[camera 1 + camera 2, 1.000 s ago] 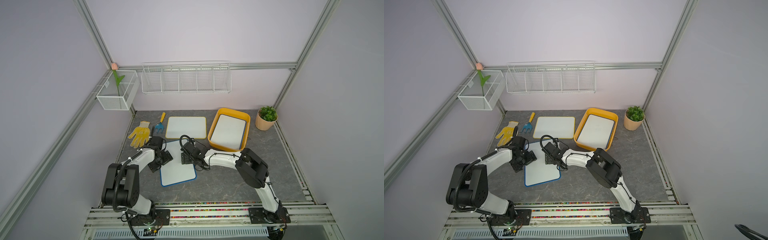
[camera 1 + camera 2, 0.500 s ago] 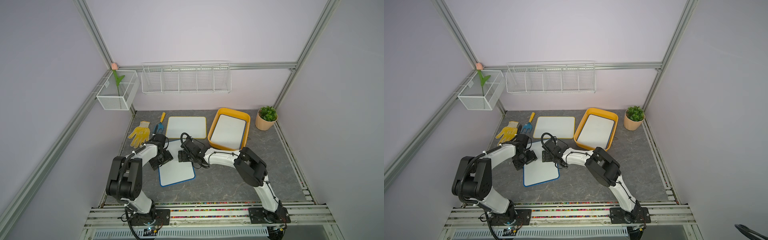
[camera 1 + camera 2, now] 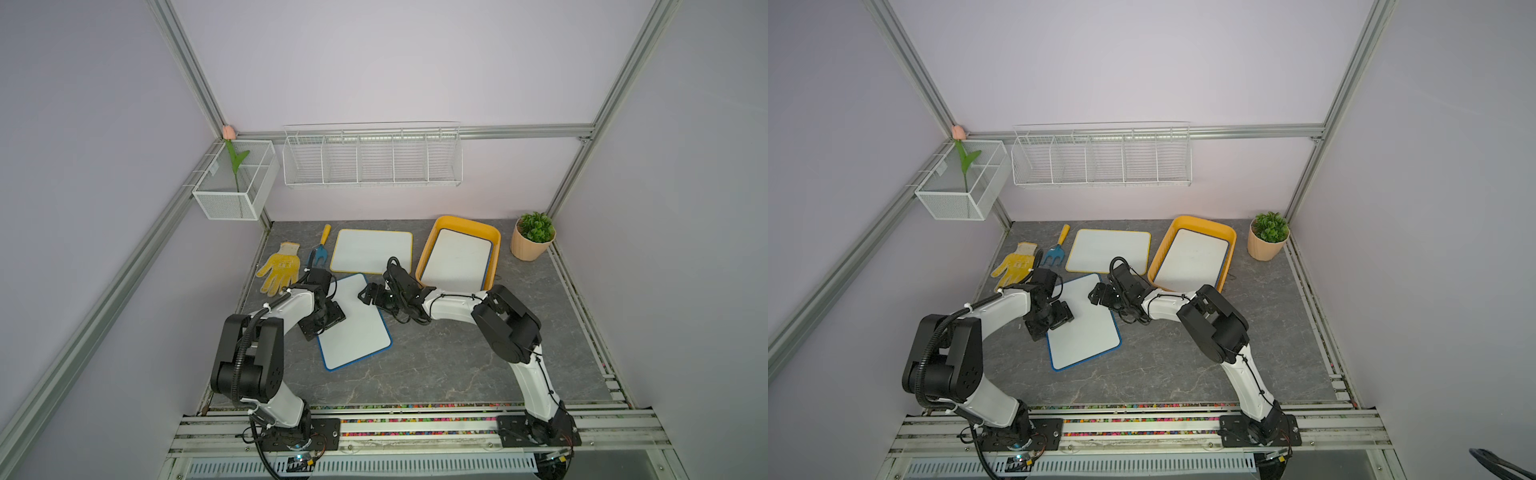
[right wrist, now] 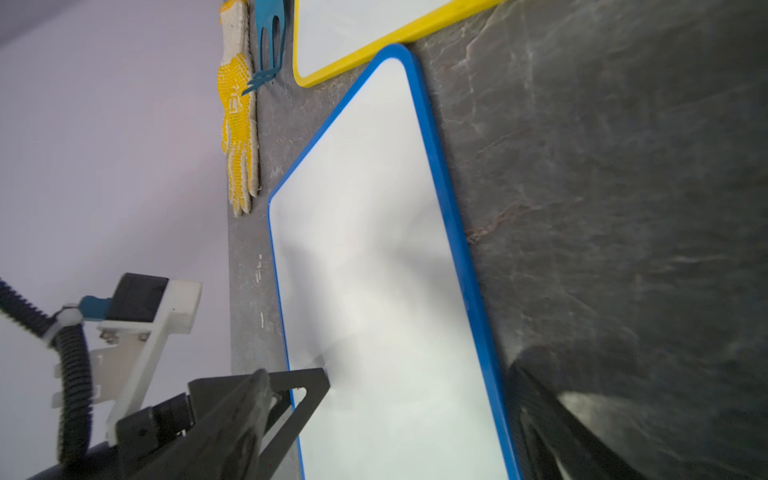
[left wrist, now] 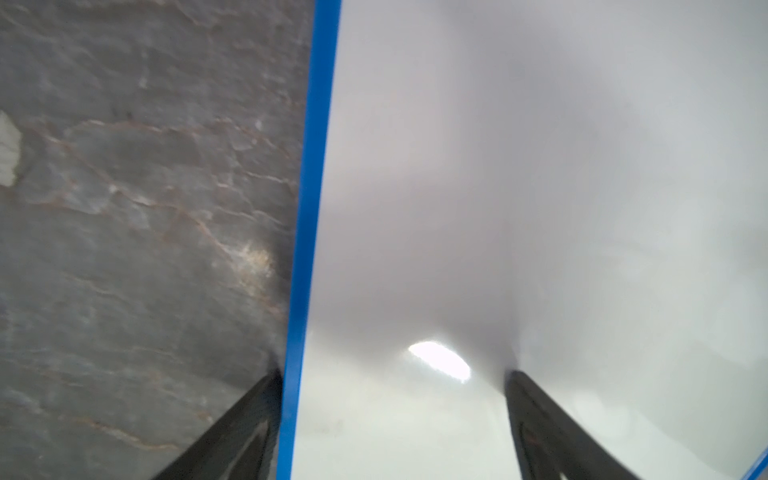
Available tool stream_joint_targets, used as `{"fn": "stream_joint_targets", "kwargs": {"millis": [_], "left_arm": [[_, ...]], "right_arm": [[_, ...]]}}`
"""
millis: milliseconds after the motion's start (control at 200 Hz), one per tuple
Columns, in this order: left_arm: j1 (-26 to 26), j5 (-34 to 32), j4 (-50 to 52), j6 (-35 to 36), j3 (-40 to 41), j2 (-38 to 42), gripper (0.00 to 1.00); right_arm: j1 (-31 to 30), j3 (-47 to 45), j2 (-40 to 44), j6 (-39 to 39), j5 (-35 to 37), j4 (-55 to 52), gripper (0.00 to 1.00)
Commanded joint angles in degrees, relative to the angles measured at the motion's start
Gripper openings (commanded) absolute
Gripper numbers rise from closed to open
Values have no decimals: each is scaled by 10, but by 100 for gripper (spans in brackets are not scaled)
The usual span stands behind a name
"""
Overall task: Put the whiteboard into the storage box
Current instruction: Pick up the whiteboard at the center of the board.
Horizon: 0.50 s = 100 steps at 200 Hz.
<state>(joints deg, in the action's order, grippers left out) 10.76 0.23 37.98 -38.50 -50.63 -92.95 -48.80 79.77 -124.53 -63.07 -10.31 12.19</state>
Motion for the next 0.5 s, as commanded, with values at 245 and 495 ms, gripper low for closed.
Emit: {"fn": "stream_joint_targets", "kwargs": {"millis": [245,495], "left_arm": [[17,157,-178,-9,56,-56,84],[17,154,-180,-10,62,-44,83]], "right_arm": [[-41,-35,60,-138,-156,76,89],[-41,-72,80,-260,-144,88,89]]}}
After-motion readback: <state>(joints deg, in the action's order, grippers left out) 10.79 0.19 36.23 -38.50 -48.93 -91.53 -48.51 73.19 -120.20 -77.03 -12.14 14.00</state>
